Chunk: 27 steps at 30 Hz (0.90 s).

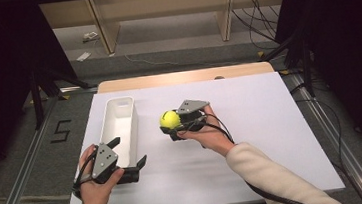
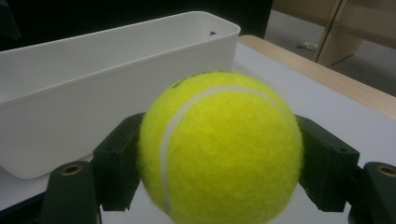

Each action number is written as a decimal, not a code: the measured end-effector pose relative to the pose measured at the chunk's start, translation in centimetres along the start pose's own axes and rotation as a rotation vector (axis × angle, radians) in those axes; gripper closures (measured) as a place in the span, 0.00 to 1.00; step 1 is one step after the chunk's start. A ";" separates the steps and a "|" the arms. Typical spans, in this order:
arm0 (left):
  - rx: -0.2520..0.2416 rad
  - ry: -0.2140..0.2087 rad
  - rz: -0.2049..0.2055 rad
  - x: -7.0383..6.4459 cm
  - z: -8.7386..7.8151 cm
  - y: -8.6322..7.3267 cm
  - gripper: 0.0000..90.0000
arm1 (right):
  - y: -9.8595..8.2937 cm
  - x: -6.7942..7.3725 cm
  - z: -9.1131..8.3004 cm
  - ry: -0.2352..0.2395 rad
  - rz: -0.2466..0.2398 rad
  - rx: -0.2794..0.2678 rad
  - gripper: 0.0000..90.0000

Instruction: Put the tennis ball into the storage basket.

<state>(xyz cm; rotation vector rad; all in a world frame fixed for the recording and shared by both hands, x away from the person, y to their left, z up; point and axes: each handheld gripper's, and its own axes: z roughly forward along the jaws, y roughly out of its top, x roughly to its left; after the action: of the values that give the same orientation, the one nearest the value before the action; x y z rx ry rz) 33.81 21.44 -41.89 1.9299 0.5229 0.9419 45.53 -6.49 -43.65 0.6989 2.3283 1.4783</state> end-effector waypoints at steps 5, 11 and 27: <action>0.001 0.000 0.000 0.0 0.0 0.0 0.00 | 0.3 0.1 0.1 0.002 -0.001 -0.008 0.29; -0.001 0.001 -0.001 0.0 0.0 0.0 0.00 | 0.6 0.3 0.3 0.008 -0.001 -0.016 0.29; 0.000 0.001 -0.002 0.0 -0.1 0.0 0.00 | 1.1 0.7 0.6 0.015 -0.004 -0.030 0.29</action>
<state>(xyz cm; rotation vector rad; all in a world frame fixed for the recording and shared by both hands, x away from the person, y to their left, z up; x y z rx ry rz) 33.73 21.47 -41.87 1.9285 0.5249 0.9417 45.50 -5.19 -42.88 0.6768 2.3119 1.5184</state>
